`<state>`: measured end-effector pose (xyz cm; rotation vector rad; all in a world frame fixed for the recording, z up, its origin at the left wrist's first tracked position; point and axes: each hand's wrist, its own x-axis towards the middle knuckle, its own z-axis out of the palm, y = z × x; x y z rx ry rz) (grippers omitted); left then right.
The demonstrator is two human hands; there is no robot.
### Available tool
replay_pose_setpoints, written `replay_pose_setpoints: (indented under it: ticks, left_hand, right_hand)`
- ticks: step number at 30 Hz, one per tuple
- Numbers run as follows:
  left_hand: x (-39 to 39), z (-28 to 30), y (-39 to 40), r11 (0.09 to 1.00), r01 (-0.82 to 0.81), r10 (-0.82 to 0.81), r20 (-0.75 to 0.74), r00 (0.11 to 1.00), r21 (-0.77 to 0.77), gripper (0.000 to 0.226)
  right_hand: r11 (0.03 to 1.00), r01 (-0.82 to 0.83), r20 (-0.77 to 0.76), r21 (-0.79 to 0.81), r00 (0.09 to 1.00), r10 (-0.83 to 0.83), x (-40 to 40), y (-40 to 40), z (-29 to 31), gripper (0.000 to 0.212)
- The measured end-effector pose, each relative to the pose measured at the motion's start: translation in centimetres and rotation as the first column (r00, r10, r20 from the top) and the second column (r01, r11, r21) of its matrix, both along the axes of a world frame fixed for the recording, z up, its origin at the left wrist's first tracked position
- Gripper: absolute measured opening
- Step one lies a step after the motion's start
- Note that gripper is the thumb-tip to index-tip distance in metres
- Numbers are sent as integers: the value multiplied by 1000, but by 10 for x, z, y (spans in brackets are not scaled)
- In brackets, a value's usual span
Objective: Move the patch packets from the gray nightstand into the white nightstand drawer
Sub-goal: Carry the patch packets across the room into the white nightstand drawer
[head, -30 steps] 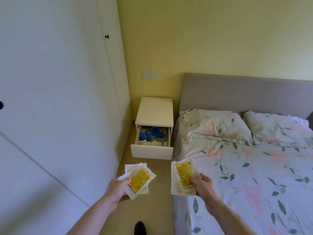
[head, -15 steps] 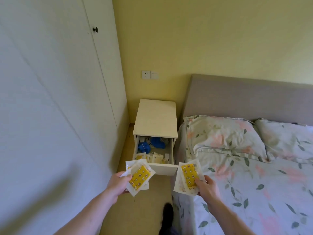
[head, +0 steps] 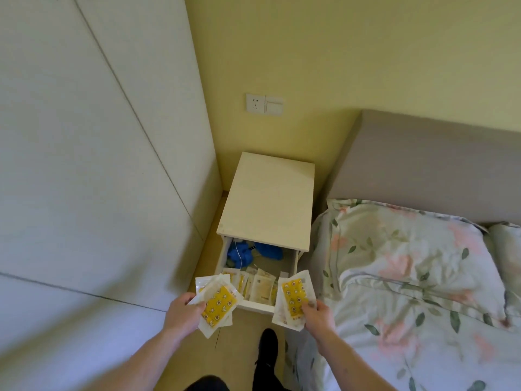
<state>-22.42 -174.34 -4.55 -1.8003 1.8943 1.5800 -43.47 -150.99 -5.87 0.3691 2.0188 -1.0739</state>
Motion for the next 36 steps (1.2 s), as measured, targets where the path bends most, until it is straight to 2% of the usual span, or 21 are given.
replay_pose_setpoints:
  ticks: [8,15,22,26,32,36]
  left_hand:
    - [-64,-93,-46,998,-57,56,102,993,9,21]
    - [-101,-191,-73,1000,31,-30,116,993,-6,14]
    - [-105,-268,-83,992,102,-93,110,990,-78,10]
    - [-98,-280,-83,994,86,-79,99,992,-71,9]
    - [-94,-270,-89,992,117,-113,93,989,-38,11]
    - [-94,-268,-88,992,125,-124,95,988,-5,13]
  right_hand:
    - [967,-181,-11,178,983,186,-70,-75,-107,20]
    - [948,-260,102,186,964,245,-84,-127,-232,24]
    - [916,-335,142,220,940,309,-76,-147,-323,25]
    - [876,-378,105,300,926,364,-68,-140,-340,30]
    - [869,-365,78,334,929,361,-59,-124,-320,40]
    - [872,-357,94,334,934,346,-56,-124,-315,31]
